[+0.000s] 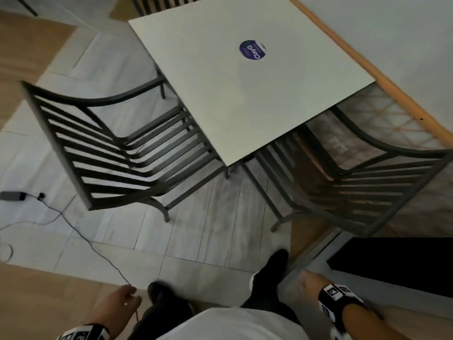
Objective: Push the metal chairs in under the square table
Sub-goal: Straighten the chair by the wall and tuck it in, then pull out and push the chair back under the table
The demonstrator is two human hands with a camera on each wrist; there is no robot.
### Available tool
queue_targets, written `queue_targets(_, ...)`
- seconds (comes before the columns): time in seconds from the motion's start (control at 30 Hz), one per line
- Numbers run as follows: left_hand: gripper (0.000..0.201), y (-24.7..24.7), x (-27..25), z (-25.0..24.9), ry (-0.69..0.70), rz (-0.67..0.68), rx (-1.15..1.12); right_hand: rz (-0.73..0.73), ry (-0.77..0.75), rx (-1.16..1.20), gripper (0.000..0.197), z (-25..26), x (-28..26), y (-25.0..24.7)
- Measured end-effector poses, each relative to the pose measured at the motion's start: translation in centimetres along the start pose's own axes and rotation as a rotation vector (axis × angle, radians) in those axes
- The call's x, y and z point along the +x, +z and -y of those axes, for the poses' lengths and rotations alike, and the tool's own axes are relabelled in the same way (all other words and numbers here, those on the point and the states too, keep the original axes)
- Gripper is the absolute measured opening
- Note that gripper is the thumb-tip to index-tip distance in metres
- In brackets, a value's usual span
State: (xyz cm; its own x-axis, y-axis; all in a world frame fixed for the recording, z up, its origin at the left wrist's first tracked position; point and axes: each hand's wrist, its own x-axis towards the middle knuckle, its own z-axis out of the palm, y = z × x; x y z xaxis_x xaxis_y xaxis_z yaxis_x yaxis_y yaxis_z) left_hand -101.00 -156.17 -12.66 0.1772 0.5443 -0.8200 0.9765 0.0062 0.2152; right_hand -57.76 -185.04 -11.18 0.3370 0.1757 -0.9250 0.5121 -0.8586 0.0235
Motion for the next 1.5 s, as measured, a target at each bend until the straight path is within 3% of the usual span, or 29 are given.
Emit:
queue_targets(0.17, 0.040, -7.2, 1.2, 10.8, -0.052, -0.048, -0.094, -0.113, 0.011, -0.006, 0.015, 10.7, -4.1, 2.1)
queue_targets(0.33, 0.034, -12.8, 0.9, 18.5, -0.066, -0.113, -0.194, -0.098, -0.043, 0.003, 0.020, 19.5, -4.1, 4.8)
queue_targets(0.5, 0.027, -16.5, 1.0, 22.0, -0.091, -0.157, -0.199, -0.102, -0.081, 0.042, 0.026, 27.8, -2.3, 5.4)
queue_targets(0.73, 0.031, -25.5, 5.5, 23.7, -0.099, -0.135, -0.185, -0.187, -0.162, 0.176, 0.015, 39.4, 0.3, -1.1)
queue_targets(0.93, 0.037, -38.6, 9.5, 17.7, 0.023, -0.229, -0.094, -0.273, -0.299, 0.097, 0.015, 50.3, -2.3, -10.6)
queue_targets(1.1, 0.039, -48.3, 11.9, 8.6, 0.226, -0.247, 0.075, -0.303, -0.338, 0.112, 0.020, 56.3, -4.0, -14.6)
queue_targets(1.33, 0.041, -56.3, 18.0, -5.0, 0.578, -0.289, 0.357, -0.230, -0.223, 0.105, 0.024, 59.3, -4.5, -12.5)
queue_targets(1.43, 0.047, -58.9, 22.4, -9.0, 0.646, -0.268, 0.429, -0.222, -0.070, 0.260, 0.034, 59.4, -4.2, -9.9)
queue_targets(1.5, 0.057, -60.2, 25.6, -10.2, 0.613, -0.285, 0.453, -0.209, 0.041, 0.381, 0.047, 59.6, -4.3, -7.9)
